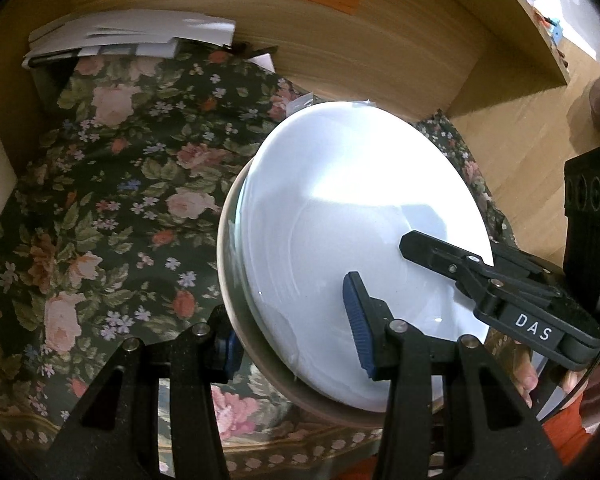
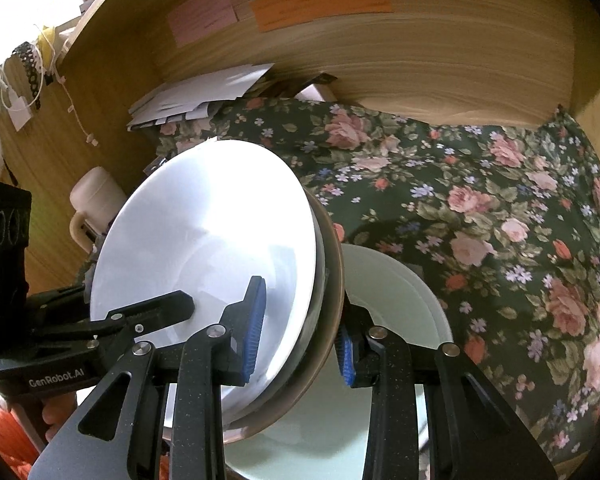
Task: Organize plates and bowls
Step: 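Settle the white bowl on the stack and open both grippers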
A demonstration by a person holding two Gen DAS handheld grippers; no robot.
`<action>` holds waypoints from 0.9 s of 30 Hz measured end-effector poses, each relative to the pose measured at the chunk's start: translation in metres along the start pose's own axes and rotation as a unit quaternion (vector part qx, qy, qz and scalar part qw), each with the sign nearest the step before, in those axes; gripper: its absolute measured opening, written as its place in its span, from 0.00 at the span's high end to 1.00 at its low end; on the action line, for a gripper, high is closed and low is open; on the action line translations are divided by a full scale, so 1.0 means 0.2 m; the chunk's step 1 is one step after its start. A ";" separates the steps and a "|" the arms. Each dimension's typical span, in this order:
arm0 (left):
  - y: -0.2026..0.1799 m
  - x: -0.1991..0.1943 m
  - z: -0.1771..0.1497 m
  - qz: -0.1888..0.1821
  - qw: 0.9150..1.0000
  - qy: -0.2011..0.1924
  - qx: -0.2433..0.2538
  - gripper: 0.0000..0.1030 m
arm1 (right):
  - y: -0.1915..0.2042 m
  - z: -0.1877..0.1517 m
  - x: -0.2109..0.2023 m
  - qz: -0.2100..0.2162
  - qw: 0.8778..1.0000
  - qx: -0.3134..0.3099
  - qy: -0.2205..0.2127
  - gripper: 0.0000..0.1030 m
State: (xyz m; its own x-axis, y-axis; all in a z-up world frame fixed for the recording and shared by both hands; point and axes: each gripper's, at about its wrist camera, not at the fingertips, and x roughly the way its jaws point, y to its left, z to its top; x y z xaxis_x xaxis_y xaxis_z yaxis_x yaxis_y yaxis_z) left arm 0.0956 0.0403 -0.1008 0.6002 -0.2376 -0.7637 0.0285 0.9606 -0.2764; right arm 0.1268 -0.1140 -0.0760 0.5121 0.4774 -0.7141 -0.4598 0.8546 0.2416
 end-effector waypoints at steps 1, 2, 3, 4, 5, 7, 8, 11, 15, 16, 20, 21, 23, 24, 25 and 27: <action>-0.01 0.01 0.00 -0.001 1.000 0.002 0.001 0.56 | -0.01 -0.01 -0.01 -0.002 1.000 0.001 0.001 0.72; -0.02 0.01 0.00 -0.002 1.000 0.003 0.002 0.56 | -0.02 -0.01 -0.01 -0.003 1.000 0.002 0.001 0.72; -0.03 0.01 -0.01 -0.003 1.000 0.005 0.004 0.56 | -0.03 -0.02 -0.02 -0.004 1.000 0.003 0.002 0.72; -0.04 0.01 -0.01 -0.004 1.000 0.006 0.005 0.56 | -0.04 -0.03 -0.02 -0.005 1.000 0.003 0.002 0.72; -0.04 0.02 -0.01 -0.005 1.000 0.007 0.006 0.56 | -0.05 -0.03 -0.03 -0.006 1.000 0.005 0.003 0.72; -0.06 0.03 -0.02 -0.006 1.000 0.010 0.008 0.56 | -0.07 -0.04 -0.04 -0.008 1.000 0.008 0.004 0.72; -0.06 0.03 -0.02 -0.007 1.000 0.011 0.010 0.56 | -0.08 -0.05 -0.04 -0.009 1.000 0.010 0.004 0.72; -0.08 0.05 -0.02 -0.011 1.000 0.014 0.014 0.56 | -0.11 -0.06 -0.05 -0.009 1.000 0.017 0.007 0.72; -0.08 0.08 -0.02 -0.017 1.000 0.023 0.012 0.56 | -0.14 -0.07 -0.05 -0.013 1.000 0.023 0.011 0.72; -0.08 0.09 -0.02 -0.019 0.999 0.026 0.011 0.56 | -0.14 -0.08 -0.04 -0.014 1.000 0.025 0.013 0.72; -0.08 0.13 -0.03 -0.021 0.999 0.035 0.012 0.56 | -0.16 -0.09 -0.02 -0.014 0.999 0.035 0.021 0.72; -0.08 0.14 -0.03 -0.022 0.999 0.039 0.013 0.56 | -0.17 -0.09 -0.01 -0.013 0.999 0.037 0.024 0.72; -0.08 0.18 -0.03 -0.025 0.998 0.048 0.009 0.56 | -0.18 -0.10 0.00 -0.014 0.999 0.041 0.028 0.72; -0.07 0.20 -0.04 -0.029 0.998 0.055 0.004 0.56 | -0.19 -0.11 0.01 -0.014 0.999 0.043 0.029 0.72; -0.07 0.21 -0.04 -0.032 0.998 0.056 0.003 0.56 | -0.19 -0.11 0.01 -0.014 0.999 0.044 0.028 0.72; -0.08 0.21 -0.03 -0.029 0.998 0.053 0.009 0.56 | -0.19 -0.11 0.01 -0.012 0.998 0.046 0.027 0.72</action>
State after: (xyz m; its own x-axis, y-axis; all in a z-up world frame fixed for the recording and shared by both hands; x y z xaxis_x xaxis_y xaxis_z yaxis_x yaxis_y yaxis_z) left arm 0.1152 0.0144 -0.1324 0.5097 -0.3060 -0.8041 0.0765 0.9470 -0.3120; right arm 0.1296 -0.1502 -0.1020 0.4817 0.4470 -0.7538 -0.3773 0.8821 0.2820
